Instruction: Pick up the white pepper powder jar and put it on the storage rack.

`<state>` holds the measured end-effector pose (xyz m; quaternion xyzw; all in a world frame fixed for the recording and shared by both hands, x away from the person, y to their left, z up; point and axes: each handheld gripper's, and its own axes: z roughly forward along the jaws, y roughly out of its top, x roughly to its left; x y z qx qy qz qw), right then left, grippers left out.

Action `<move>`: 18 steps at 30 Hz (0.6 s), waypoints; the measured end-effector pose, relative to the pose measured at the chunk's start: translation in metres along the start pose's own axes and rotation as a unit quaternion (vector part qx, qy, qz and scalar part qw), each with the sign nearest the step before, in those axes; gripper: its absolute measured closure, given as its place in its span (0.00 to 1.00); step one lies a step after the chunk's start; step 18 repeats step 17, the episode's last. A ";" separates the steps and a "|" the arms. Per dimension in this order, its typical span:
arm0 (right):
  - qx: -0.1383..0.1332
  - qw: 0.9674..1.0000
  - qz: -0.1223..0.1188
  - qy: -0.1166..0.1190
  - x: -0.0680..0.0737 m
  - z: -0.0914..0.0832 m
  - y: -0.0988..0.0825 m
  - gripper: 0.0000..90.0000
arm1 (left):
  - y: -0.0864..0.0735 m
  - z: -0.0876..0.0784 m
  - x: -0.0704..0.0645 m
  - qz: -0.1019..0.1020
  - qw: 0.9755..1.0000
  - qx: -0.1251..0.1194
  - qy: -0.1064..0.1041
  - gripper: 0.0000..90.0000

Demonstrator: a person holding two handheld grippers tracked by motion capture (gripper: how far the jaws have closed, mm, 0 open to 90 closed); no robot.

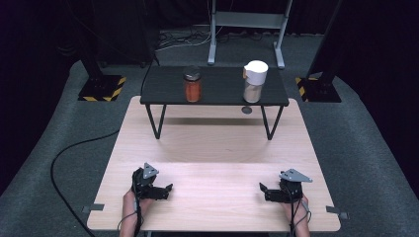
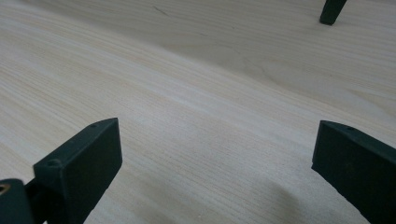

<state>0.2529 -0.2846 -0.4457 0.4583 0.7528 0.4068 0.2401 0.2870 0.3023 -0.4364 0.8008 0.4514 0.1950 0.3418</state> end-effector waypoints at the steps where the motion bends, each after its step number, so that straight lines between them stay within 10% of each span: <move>1: 0.000 1.000 0.000 0.000 0.000 0.000 0.000 0.00 | 0.000 0.000 0.000 0.000 1.000 0.000 0.000 0.02; 18: 0.005 1.000 -0.008 -0.009 0.005 0.001 0.002 0.01 | -0.001 0.000 -0.001 0.000 1.000 -0.002 0.001 0.02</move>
